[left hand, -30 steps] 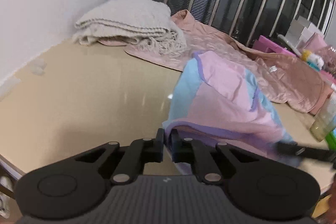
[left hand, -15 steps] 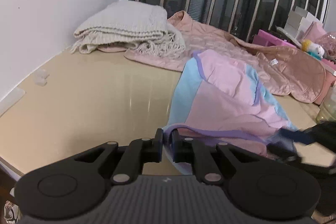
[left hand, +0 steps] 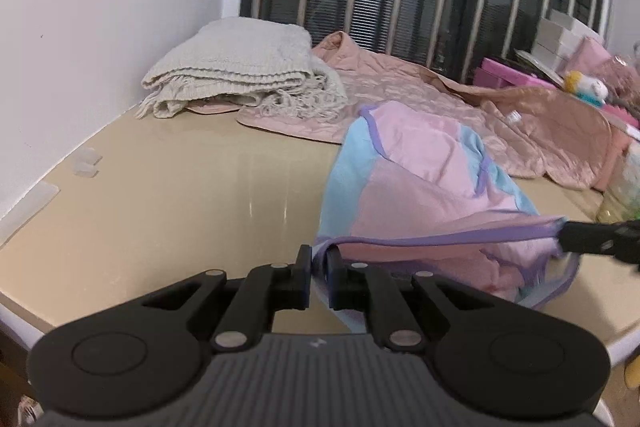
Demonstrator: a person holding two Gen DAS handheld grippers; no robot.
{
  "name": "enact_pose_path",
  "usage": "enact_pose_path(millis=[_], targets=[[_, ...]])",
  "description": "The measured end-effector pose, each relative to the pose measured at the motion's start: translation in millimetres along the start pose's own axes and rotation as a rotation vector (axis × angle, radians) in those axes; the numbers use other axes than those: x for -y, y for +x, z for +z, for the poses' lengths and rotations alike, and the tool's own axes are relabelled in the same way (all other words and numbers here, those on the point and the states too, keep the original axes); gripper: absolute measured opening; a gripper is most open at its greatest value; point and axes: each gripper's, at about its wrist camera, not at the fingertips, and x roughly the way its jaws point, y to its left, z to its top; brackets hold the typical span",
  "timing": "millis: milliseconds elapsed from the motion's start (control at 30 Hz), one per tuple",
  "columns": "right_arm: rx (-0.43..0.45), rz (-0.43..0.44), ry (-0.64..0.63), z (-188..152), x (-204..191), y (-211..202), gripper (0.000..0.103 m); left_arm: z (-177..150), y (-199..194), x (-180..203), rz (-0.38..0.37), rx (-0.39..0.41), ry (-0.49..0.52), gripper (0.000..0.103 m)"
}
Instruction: Fold clothes
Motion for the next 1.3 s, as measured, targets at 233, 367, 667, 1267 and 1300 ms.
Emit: enact_pose_path(millis=[233, 367, 667, 1267, 1300], targets=[[-0.083, 0.142, 0.185, -27, 23, -14, 0.005, -24, 4, 7, -0.023, -0.065, 0.125, 0.016], [-0.043, 0.09, 0.155, -29, 23, -26, 0.005, -28, -3, 5, -0.018, -0.059, 0.16, 0.036], [-0.036, -0.037, -0.012, -26, 0, -15, 0.012, -27, -3, 8, -0.012, -0.055, 0.178, 0.011], [-0.077, -0.576, -0.729, -79, -94, 41, 0.026, -17, -14, 12, 0.038, 0.005, 0.106, 0.007], [-0.072, -0.598, -0.744, -80, -94, 42, 0.022, -18, -18, 13, 0.047, 0.027, 0.107, 0.006]])
